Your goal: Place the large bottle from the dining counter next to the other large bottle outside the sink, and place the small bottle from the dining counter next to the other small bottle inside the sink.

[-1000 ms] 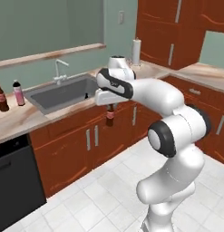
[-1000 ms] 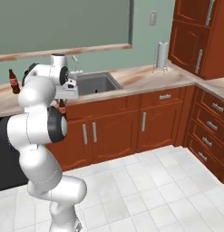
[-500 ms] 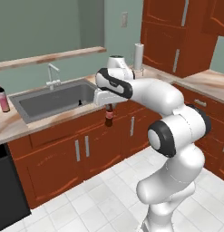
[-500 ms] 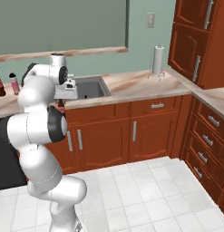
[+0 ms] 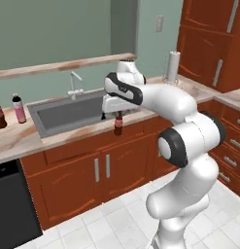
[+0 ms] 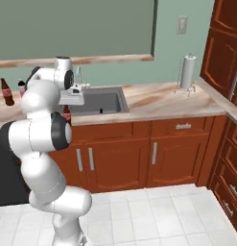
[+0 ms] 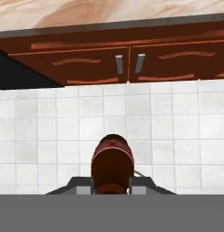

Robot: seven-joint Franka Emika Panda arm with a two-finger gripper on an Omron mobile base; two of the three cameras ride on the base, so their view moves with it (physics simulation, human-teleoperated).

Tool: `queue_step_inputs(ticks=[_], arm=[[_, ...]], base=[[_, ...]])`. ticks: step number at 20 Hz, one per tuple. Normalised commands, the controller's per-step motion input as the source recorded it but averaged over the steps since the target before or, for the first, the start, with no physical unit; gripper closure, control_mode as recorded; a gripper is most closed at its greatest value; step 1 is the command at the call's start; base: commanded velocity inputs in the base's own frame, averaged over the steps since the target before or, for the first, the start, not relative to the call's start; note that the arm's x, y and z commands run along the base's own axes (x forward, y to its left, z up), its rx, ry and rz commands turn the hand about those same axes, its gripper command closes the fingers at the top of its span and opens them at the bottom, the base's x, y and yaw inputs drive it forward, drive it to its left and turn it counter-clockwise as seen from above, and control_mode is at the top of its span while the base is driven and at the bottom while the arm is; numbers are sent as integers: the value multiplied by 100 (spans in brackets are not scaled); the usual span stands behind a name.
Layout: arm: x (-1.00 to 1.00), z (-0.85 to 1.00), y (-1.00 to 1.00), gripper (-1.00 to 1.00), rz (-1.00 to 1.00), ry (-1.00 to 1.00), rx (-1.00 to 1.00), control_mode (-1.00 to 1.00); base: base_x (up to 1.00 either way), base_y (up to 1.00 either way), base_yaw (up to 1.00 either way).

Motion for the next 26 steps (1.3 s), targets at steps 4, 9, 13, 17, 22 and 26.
queue_step_inputs(ticks=[4, 9, 13, 17, 22, 26], arm=[[0, 0, 0, 100, 0, 0, 0, 100], [0, 0, 0, 100, 0, 0, 0, 100], [0, 0, 0, 100, 0, 0, 0, 100], [0, 0, 0, 100, 0, 0, 0, 100], [0, 0, 0, 100, 0, 0, 0, 100], [0, 0, 0, 100, 0, 0, 0, 100]], base=[[51, -6, 31], [87, -33, 27], [90, -43, 15], [64, -24, 13], [45, -7, 11], [43, 0, 7]])
